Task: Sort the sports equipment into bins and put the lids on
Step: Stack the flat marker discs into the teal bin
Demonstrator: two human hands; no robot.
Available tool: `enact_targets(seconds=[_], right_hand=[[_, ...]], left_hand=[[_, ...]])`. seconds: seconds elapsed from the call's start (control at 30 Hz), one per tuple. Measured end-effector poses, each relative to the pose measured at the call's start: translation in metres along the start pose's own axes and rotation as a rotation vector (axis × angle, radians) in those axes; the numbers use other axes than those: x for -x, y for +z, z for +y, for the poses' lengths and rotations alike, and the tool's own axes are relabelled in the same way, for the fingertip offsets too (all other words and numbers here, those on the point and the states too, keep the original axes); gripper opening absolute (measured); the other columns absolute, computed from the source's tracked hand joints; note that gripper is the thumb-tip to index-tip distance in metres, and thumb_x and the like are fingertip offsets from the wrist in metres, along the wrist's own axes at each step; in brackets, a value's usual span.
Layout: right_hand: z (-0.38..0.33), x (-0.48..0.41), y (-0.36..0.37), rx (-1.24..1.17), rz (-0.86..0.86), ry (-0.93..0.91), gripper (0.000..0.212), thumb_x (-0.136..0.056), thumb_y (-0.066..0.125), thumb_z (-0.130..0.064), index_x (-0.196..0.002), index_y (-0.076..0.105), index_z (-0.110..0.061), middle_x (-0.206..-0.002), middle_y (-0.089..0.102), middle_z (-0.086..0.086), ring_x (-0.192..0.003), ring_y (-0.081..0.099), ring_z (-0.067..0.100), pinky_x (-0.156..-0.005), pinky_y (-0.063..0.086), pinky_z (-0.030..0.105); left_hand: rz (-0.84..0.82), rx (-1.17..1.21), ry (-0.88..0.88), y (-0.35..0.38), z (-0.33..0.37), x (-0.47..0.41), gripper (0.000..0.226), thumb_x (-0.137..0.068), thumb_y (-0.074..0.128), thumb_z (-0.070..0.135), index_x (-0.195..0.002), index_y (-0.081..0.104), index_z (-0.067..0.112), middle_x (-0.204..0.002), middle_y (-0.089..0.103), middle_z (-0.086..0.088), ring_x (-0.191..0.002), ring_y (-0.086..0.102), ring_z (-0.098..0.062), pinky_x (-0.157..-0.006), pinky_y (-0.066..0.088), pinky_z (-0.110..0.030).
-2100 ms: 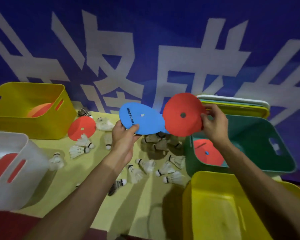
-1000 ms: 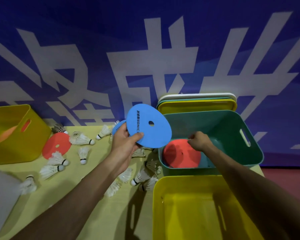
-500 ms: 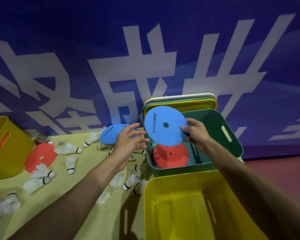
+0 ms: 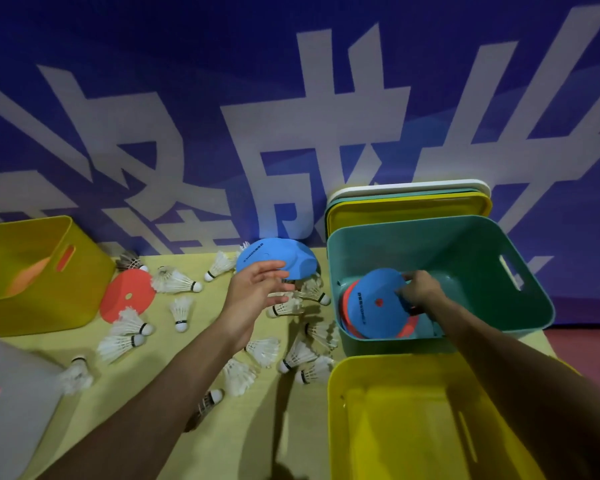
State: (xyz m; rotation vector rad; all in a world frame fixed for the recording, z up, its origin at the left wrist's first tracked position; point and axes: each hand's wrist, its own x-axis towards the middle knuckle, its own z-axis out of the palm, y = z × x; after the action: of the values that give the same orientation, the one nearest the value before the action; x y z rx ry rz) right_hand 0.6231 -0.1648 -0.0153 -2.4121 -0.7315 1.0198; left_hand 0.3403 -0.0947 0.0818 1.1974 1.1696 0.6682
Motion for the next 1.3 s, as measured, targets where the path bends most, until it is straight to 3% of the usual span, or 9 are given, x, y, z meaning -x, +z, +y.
enact_targets(seconds=[0.13, 0.3, 0.57, 0.67, 0.73, 0.83, 0.9, 1.03, 1.3], right_hand=[[-0.009, 0.006, -0.001, 0.220, 0.070, -0.020, 0.028, -0.088, 0.053, -0.009, -0.111, 0.059, 0.006, -0.110, 0.063, 0.021, -0.088, 0.057, 0.029, -0.082, 0.051, 0.038], [-0.037, 0.024, -0.001, 0.129, 0.348, -0.284, 0.038, -0.081, 0.055, -0.002, -0.119, 0.059, 0.000, -0.121, 0.058, 0.021, -0.111, 0.056, 0.036, -0.097, 0.044, 0.038], [-0.142, 0.085, 0.049, -0.064, 0.412, -0.583, 0.025, -0.092, 0.050, -0.009, -0.114, 0.063, -0.007, -0.106, 0.065, 0.008, -0.096, 0.059, 0.023, -0.087, 0.046, 0.031], [-0.161, 0.084, 0.082, -0.114, 0.267, -0.474, 0.025, -0.092, 0.052, -0.012, -0.115, 0.062, -0.010, -0.098, 0.063, 0.000, -0.085, 0.058, 0.016, -0.076, 0.043, 0.021], [-0.166, 0.076, 0.101, -0.178, 0.166, -0.329, 0.025, -0.089, 0.053, -0.014, -0.113, 0.061, -0.012, -0.098, 0.067, 0.004, -0.083, 0.063, 0.020, -0.075, 0.051, 0.028], [-0.165, 0.065, 0.126, -0.412, 0.030, -0.092, 0.009, -0.087, 0.054, -0.007, -0.095, 0.059, -0.010, -0.080, 0.059, 0.012, -0.061, 0.056, 0.018, -0.048, 0.049, 0.020], [-0.159, 0.057, 0.139, -0.547, -0.037, 0.022, 0.006, -0.089, 0.053, -0.003, -0.085, 0.057, -0.005, -0.078, 0.052, 0.016, -0.059, 0.052, 0.019, -0.045, 0.047, 0.020], [-0.150, 0.038, 0.152, -0.683, -0.053, 0.225, 0.006, -0.089, 0.056, -0.007, -0.085, 0.057, -0.003, -0.076, 0.057, 0.015, -0.058, 0.053, 0.021, -0.047, 0.047, 0.025], [-0.152, -0.004, 0.174, -0.902, -0.021, 0.484, 0.012, -0.093, 0.058, -0.015, -0.100, 0.054, -0.006, -0.081, 0.059, 0.013, -0.062, 0.056, 0.021, -0.050, 0.046, 0.030]], left_hand=[[0.027, -0.006, -0.018, -0.018, -0.006, -0.007, 0.023, -0.090, 0.053, -0.003, -0.108, 0.064, 0.006, -0.105, 0.070, -0.014, -0.089, 0.071, -0.024, -0.075, 0.058, -0.033], [0.023, -0.015, -0.054, -0.038, -0.014, -0.025, 0.022, -0.089, 0.055, -0.002, -0.107, 0.065, 0.007, -0.101, 0.071, -0.013, -0.089, 0.071, -0.023, -0.073, 0.055, -0.026], [0.055, 0.018, -0.249, -0.072, -0.043, -0.082, 0.022, -0.093, 0.052, -0.001, -0.113, 0.058, 0.004, -0.099, 0.066, -0.011, -0.082, 0.067, -0.021, -0.086, 0.054, -0.035], [0.070, 0.069, -0.358, -0.080, -0.058, -0.102, 0.024, -0.092, 0.052, -0.001, -0.116, 0.056, 0.003, -0.094, 0.065, -0.009, -0.081, 0.066, -0.022, -0.086, 0.053, -0.036], [0.063, 0.126, -0.425, -0.082, -0.066, -0.114, 0.029, -0.094, 0.051, 0.003, -0.122, 0.054, 0.002, -0.096, 0.065, -0.011, -0.089, 0.064, -0.025, -0.082, 0.054, -0.033], [0.010, 0.238, -0.546, -0.079, -0.072, -0.128, 0.034, -0.098, 0.048, 0.011, -0.131, 0.047, 0.001, -0.120, 0.060, -0.019, -0.108, 0.060, -0.030, -0.090, 0.050, -0.036], [-0.045, 0.297, -0.579, -0.075, -0.075, -0.135, 0.036, -0.100, 0.043, 0.014, -0.135, 0.043, 0.002, -0.131, 0.055, -0.018, -0.113, 0.058, -0.029, -0.094, 0.048, -0.037], [-0.017, 0.369, -0.553, -0.065, -0.086, -0.149, 0.032, -0.100, 0.045, 0.017, -0.130, 0.047, 0.005, -0.120, 0.061, -0.015, -0.101, 0.064, -0.025, -0.090, 0.049, -0.035], [0.159, 0.279, -0.362, -0.068, -0.080, -0.169, 0.009, -0.092, 0.061, 0.013, -0.088, 0.055, 0.009, -0.091, 0.071, -0.015, -0.064, 0.072, -0.019, -0.057, 0.059, -0.025]])
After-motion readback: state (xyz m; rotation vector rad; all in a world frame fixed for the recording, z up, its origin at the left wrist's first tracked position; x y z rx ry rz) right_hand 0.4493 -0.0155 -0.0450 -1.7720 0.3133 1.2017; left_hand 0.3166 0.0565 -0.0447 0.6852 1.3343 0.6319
